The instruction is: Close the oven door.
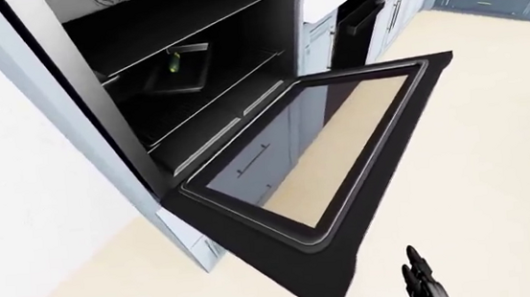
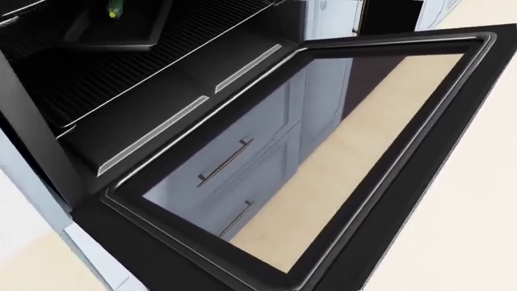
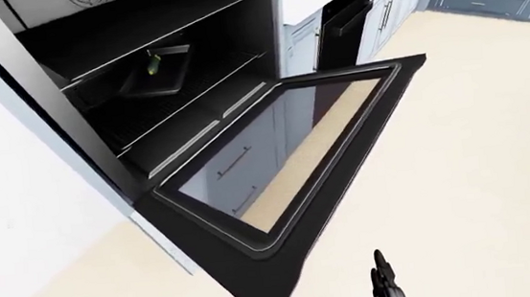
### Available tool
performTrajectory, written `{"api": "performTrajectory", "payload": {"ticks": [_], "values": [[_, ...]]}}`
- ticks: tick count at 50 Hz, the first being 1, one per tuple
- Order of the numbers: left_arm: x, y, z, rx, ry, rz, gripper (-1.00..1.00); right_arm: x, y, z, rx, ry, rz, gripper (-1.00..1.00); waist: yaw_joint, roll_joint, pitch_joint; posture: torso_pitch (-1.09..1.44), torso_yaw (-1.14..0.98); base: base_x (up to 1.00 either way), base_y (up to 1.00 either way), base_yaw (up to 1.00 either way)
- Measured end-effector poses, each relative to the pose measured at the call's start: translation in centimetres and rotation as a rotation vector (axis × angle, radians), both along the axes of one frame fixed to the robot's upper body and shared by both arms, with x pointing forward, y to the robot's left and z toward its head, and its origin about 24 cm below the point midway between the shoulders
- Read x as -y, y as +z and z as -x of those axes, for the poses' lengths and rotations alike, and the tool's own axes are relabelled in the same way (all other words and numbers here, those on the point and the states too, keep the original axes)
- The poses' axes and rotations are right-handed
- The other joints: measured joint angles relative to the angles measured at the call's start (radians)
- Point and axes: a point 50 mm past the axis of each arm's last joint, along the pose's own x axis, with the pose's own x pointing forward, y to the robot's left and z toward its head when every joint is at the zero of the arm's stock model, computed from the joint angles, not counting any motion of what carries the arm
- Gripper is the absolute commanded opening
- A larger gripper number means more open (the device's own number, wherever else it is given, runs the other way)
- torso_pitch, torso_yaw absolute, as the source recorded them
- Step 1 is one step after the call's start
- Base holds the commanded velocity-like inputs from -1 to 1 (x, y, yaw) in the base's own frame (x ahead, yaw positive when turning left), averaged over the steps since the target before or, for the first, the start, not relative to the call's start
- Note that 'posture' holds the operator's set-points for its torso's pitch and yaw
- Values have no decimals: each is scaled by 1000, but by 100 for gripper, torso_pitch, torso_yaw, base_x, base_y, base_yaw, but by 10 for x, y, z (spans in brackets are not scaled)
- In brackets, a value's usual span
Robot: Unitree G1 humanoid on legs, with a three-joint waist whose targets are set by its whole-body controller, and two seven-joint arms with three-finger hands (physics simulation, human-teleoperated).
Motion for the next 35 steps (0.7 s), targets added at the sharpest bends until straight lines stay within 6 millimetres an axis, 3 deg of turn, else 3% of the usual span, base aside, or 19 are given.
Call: {"api": "performTrajectory", "payload": {"ticks": [2,7,17,18,20,23,25,29,31,35], "values": [[-1,0,1,-1,2,-1,100,0,0,1,-3,2,0,100,3,47,-6,0,0,0,26,0],[-8,1,2,-4,28,-12,100,-13,-4,0,-17,41,-31,100,24,26,-8,0,0,0,26,0],[-5,1,2,-3,15,-7,100,-5,-1,0,1,13,-13,100,10,-99,0,0,0,0,26,0],[-3,0,2,0,16,-5,100,-4,-1,-1,1,15,-11,100,7,-103,-3,0,0,0,26,0],[5,-2,1,-6,2,14,100,-1,0,0,-3,4,-6,100,-3,-81,1,0,0,0,27,0],[9,-4,3,-18,-14,22,100,-1,-2,3,-14,-3,-10,100,-6,-83,-11,0,0,0,27,0],[6,-3,3,-13,-12,15,100,-1,-1,2,-7,2,-9,100,-2,-66,-8,0,0,0,26,0],[1,0,1,3,1,-1,100,-1,0,1,0,3,-6,100,0,-4,1,0,0,0,27,0],[0,0,1,4,4,-4,100,-1,-1,1,-2,4,-6,100,3,42,-5,0,0,0,26,0],[-6,2,3,2,30,-16,100,-13,-4,-1,-11,39,-39,100,24,29,-6,0,0,0,26,0]]}}
